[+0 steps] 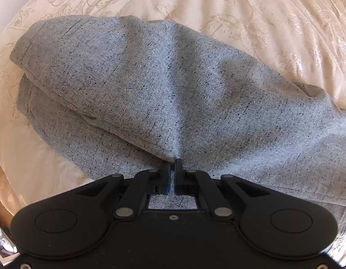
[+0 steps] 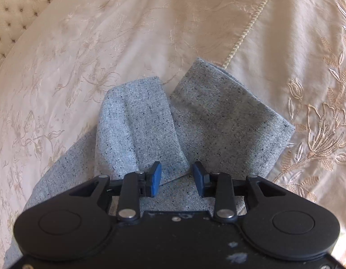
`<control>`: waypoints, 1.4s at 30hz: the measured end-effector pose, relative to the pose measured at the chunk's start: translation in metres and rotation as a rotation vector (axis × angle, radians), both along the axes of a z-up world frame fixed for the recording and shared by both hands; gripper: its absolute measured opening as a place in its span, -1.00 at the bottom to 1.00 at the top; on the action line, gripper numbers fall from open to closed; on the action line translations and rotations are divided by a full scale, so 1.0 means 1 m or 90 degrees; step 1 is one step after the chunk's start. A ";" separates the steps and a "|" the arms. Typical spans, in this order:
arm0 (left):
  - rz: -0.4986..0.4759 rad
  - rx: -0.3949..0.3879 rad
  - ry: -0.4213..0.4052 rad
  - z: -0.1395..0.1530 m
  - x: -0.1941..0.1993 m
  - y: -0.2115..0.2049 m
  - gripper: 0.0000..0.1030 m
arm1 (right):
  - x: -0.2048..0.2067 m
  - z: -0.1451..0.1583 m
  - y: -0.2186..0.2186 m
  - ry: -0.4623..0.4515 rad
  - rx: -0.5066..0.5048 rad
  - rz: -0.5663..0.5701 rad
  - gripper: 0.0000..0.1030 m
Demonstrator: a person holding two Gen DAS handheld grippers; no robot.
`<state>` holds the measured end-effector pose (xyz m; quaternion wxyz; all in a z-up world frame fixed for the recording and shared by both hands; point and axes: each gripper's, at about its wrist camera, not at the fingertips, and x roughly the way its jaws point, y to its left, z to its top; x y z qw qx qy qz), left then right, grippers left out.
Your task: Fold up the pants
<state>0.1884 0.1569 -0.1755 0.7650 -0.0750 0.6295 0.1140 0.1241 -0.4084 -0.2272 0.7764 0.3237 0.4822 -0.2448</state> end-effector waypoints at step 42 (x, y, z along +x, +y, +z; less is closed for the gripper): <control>0.004 -0.083 -0.080 0.016 -0.033 0.018 -0.13 | -0.028 0.052 0.000 0.090 -0.231 0.188 -0.90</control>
